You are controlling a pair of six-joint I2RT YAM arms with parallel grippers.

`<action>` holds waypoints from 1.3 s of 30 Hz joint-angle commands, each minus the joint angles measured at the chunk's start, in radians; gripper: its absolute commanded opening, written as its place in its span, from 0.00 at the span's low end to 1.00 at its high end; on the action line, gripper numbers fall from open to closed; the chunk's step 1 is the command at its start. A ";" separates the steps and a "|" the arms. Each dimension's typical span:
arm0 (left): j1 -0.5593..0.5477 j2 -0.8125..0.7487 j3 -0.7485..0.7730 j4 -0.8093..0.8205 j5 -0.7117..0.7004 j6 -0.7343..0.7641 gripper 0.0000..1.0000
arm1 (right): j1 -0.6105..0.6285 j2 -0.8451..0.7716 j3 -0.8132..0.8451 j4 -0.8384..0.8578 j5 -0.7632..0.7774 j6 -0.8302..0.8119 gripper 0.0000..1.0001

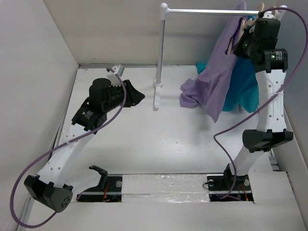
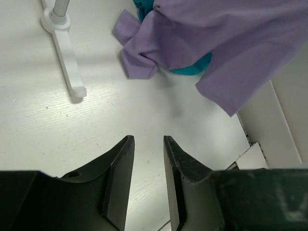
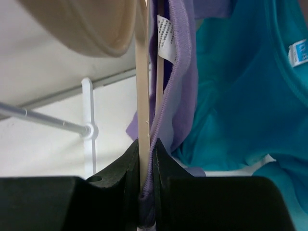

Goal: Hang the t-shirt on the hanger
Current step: Place the hanger at the clothesline.

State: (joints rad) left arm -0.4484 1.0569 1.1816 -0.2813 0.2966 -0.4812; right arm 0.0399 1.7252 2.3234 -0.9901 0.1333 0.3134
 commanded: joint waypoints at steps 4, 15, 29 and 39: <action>-0.003 -0.051 -0.042 0.053 0.001 -0.003 0.28 | -0.097 0.074 0.154 0.094 -0.067 0.033 0.00; -0.003 -0.043 -0.040 0.057 -0.004 -0.002 0.28 | -0.160 0.157 0.223 0.163 -0.123 0.066 0.00; -0.003 -0.006 -0.022 0.062 0.002 -0.005 0.28 | -0.150 0.188 0.090 0.221 -0.109 0.050 0.00; -0.003 0.008 -0.034 0.077 0.015 -0.014 0.28 | -0.150 0.091 -0.096 0.310 -0.124 0.067 0.00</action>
State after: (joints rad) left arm -0.4500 1.0695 1.1332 -0.2619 0.2966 -0.4889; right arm -0.1116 1.8904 2.2646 -0.7719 0.0250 0.3706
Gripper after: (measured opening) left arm 0.280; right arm 0.164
